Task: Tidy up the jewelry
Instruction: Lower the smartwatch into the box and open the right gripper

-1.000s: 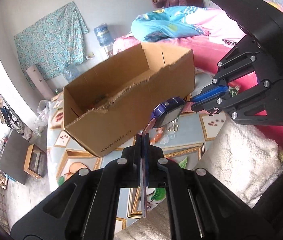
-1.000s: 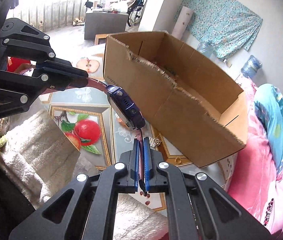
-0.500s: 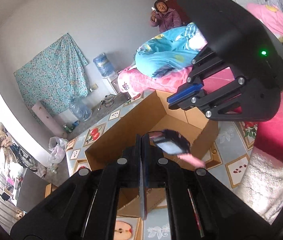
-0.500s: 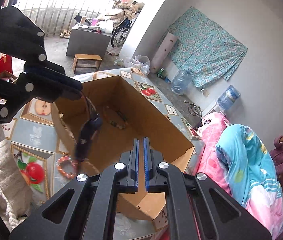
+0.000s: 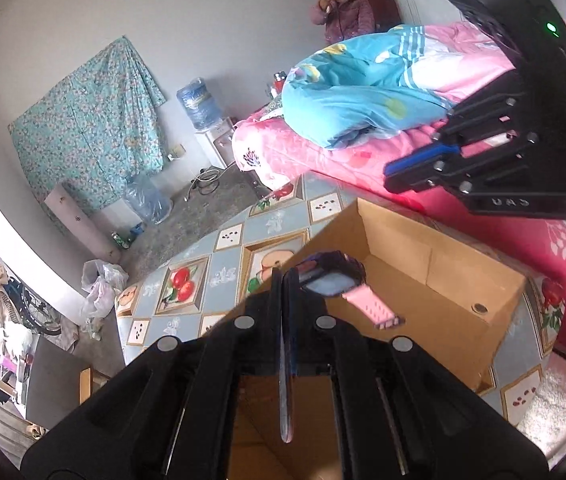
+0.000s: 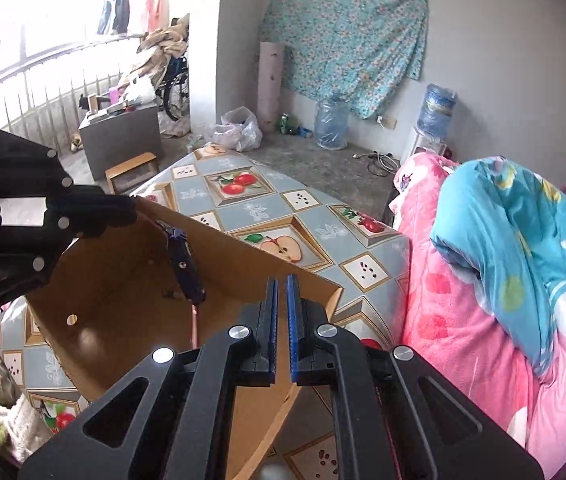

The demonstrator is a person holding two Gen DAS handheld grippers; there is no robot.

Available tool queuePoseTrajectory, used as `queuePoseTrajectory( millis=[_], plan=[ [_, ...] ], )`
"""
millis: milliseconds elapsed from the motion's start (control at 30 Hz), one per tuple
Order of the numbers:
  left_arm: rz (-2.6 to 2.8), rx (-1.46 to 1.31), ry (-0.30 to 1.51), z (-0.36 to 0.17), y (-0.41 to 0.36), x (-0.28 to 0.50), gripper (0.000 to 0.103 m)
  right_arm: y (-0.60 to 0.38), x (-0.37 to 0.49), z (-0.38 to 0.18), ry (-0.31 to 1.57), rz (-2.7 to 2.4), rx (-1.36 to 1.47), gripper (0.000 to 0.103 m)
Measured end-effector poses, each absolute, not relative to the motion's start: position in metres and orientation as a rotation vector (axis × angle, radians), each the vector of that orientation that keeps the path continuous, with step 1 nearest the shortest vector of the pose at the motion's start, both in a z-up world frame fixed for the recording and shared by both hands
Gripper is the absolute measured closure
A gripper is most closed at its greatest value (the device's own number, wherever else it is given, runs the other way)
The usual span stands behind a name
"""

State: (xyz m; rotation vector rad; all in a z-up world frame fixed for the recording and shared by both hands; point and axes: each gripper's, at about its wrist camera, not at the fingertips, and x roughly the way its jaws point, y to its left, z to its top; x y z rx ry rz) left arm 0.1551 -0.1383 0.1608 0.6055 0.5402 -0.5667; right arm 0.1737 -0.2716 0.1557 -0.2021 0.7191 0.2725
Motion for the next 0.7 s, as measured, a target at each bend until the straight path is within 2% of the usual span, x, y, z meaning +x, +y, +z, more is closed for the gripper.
queuePoseTrajectory(
  millis=[167, 367, 567, 633, 667, 700],
  plan=[
    [-0.559, 0.621, 0.514, 0.146, -0.171, 0.189, 0.1, -0.292, 0.18, 0.141, 0.739, 0.238, -0.175, 0.098],
    [-0.629, 0.786, 0.639, 0.084, -0.184, 0.185, 0.099, -0.306, 0.18, 0.125, 0.766, 0.229, -0.156, 0.098],
    [-0.668, 0.811, 0.798, 0.059, -0.157, 0.169, 0.099, -0.299, 0.185, 0.117, 0.798, 0.258, -0.147, 0.098],
    [-0.648, 0.809, 0.863, 0.052, -0.15, 0.17, 0.093, -0.291, 0.186, 0.117, 0.812, 0.276, -0.144, 0.098],
    [-0.628, 0.8, 0.876, 0.051, -0.147, 0.17, 0.084, -0.286, 0.187, 0.118, 0.821, 0.288, -0.139, 0.098],
    [-0.612, 0.783, 0.878, 0.055, -0.141, 0.171, 0.081, -0.281, 0.187, 0.119, 0.83, 0.302, -0.134, 0.097]
  ],
)
